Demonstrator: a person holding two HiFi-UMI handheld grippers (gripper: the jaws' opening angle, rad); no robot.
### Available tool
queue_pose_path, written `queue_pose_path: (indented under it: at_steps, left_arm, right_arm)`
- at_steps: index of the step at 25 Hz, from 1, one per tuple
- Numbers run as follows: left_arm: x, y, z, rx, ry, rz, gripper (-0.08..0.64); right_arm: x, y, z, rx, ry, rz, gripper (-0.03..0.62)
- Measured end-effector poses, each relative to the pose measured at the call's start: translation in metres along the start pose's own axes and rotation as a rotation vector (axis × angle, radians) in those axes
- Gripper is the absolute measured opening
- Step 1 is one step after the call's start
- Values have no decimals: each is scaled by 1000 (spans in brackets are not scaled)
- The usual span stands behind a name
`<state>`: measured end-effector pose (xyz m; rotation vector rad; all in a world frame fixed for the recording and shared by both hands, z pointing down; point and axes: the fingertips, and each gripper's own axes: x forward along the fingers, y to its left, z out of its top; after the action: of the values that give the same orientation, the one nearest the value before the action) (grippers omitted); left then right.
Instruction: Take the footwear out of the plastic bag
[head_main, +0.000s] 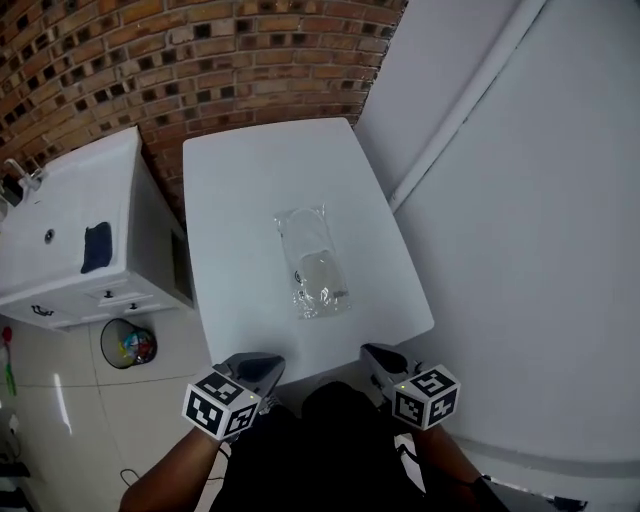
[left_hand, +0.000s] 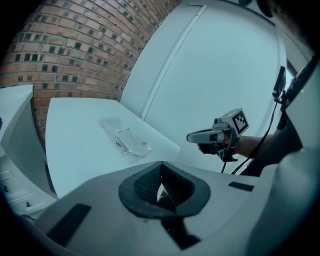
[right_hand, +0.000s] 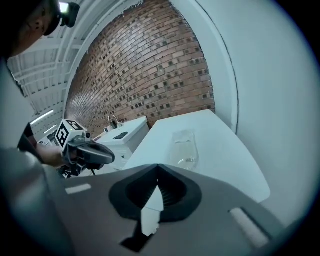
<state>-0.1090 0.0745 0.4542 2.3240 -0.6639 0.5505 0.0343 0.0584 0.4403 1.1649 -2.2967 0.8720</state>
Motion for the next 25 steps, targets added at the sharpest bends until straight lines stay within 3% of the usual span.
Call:
queue_pose_path:
  at_steps: [7,15,21,25]
  left_arm:
    - [10,19,28,34,-50,55,6]
    - [37,58,64,166,-38,203,8]
    - [90,86,90,315,63,243,52]
    - [121,101,97,411,143,237,41]
  right_arm:
    - [18,-32,14,-138,81,-7,10]
    - [68,-72,9,-337,177,33,94]
    - [97,-90,-4,-556,273,102,123]
    - [115,-90,-10,-635,289,146,123]
